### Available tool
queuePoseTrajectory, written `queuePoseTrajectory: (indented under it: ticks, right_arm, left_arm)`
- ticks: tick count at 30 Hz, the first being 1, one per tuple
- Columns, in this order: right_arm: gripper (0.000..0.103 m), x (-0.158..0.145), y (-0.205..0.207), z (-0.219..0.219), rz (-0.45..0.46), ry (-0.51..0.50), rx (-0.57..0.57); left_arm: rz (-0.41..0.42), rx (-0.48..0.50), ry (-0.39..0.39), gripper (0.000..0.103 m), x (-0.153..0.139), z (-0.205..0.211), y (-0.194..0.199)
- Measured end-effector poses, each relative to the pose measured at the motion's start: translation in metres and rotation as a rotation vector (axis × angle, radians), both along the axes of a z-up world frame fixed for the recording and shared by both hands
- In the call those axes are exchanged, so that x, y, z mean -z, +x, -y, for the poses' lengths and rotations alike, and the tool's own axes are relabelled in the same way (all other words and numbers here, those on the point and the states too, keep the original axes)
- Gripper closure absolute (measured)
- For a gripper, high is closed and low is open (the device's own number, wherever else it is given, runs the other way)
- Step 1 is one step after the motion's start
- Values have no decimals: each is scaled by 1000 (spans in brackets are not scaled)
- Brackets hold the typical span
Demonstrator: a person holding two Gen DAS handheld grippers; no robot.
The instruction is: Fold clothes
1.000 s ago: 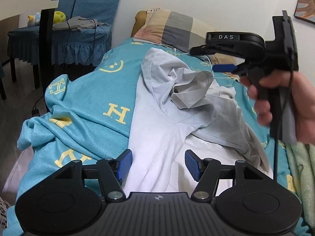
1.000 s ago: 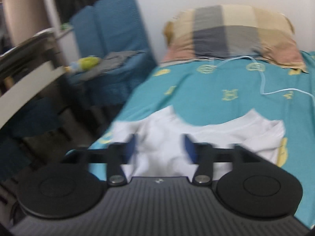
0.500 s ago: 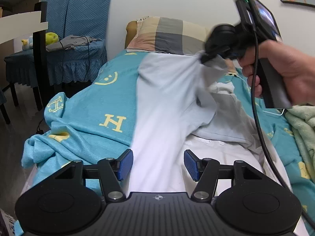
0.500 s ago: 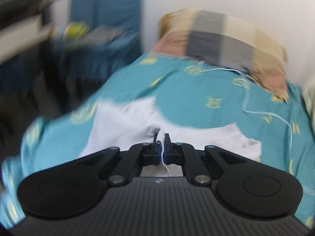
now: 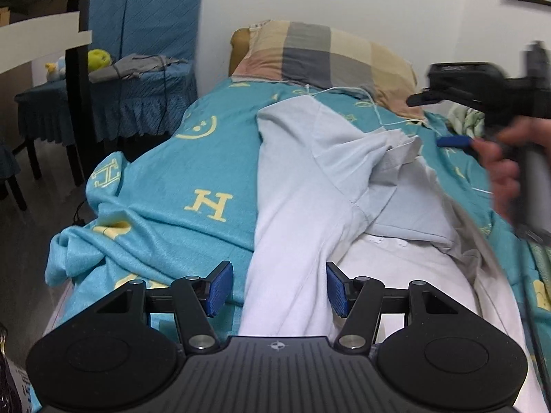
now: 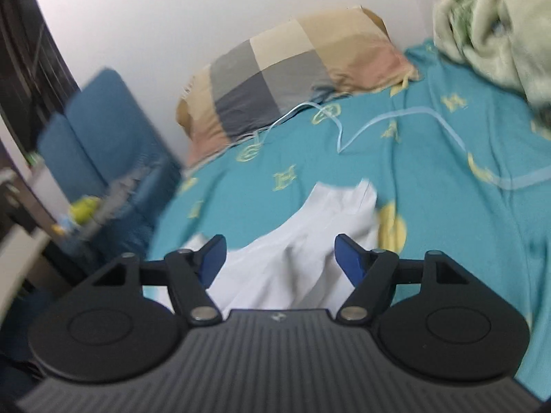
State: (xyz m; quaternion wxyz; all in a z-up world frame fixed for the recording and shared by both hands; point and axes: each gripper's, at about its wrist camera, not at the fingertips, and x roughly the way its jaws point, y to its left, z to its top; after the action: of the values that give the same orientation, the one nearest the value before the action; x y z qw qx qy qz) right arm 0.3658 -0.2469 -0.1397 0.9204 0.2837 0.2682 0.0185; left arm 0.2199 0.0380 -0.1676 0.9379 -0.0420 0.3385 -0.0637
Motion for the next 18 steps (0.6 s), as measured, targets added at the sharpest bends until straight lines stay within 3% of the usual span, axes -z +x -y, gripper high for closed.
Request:
queuePoseTrajectory:
  ticks: [2,5,7,8,9,11,13,16,18]
  right_arm:
    - [30,3,-19,-10,-17,38,-49]
    - [31,12,-20,-43,-101,-60,-103]
    - [55,20,-18,-59,-120,-149,-99]
    - [74,23,-17,-66,-117,-196,-79]
    - [84,24,-15,-67,-120,-203,-62]
    - [95,24,-13,-66,-128,-191,-32]
    - [98,13,-20,-65,-103,-173,-16]
    - [98,-6,-43,-56,3,-166,20]
    - [98,-1,-51,-44,-31,-172,62]
  left_arm:
    - [-4,-12,-7,43,-1,-2,0]
    - [-10,-30,-17,43,-2,-6,0]
    - [-11,-46,-30,43,-2,-10,1]
    - [-11,-51,-42,43,-3,-12,0]
    - [-10,-57,-52,43,-4,-15,0]
    - [-4,-71,-63,43,-7,-18,-2]
    - [2,-84,-75,43,-9,-22,-4]
    - [10,-99,-101,43,-13,-27,-6]
    - [12,-103,-109,43,-15,-28,-7]
